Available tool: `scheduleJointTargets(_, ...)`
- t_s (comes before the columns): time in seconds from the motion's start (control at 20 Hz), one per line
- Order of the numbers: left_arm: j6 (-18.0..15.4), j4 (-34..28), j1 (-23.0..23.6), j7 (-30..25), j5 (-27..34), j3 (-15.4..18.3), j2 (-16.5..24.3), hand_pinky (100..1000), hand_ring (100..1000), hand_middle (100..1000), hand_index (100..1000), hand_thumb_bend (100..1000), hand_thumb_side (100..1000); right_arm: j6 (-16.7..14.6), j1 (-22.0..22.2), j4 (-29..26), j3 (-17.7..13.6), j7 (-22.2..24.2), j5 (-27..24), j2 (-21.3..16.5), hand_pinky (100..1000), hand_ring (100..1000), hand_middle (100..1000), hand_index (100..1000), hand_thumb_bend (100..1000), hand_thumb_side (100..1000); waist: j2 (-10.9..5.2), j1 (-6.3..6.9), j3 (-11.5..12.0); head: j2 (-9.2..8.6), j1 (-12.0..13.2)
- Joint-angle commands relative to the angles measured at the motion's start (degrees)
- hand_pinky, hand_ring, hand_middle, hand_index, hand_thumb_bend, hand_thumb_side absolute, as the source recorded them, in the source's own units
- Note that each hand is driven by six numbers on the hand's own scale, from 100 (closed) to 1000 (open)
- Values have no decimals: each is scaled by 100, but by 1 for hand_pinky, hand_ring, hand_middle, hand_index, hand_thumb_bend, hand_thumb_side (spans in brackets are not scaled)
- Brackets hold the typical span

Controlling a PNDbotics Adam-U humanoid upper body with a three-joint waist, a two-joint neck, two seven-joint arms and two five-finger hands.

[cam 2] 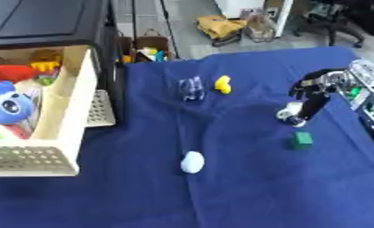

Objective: Pick up objects from table and place into drawer.

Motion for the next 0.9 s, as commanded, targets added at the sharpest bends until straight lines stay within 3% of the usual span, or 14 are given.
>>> scheduleJointTargets(0.05, 2, -60, -90, -12, -26, 2, 47, 491, 540, 593, 764, 327, 1000, 43, -114, 85, -101, 7, 135, -151, 869, 950, 891, 990, 422, 389, -73, -4, 6, -70, -32)
scheduleJointTargets(0.8, 16, -60, -78, -14, -51, -8, 29, 490, 540, 594, 764, 324, 1000, -10, -154, 373, -117, 7, 281, -137, 866, 941, 878, 978, 376, 389, -26, 19, 1, -98, -92)
scheduleJointTargets(0.9, 18, -60, -79, -10, -50, -7, 26, 490, 541, 594, 764, 323, 1000, 21, -160, 366, -131, 4, 248, -128, 861, 931, 812, 950, 375, 392, -26, 19, -3, -107, -91)
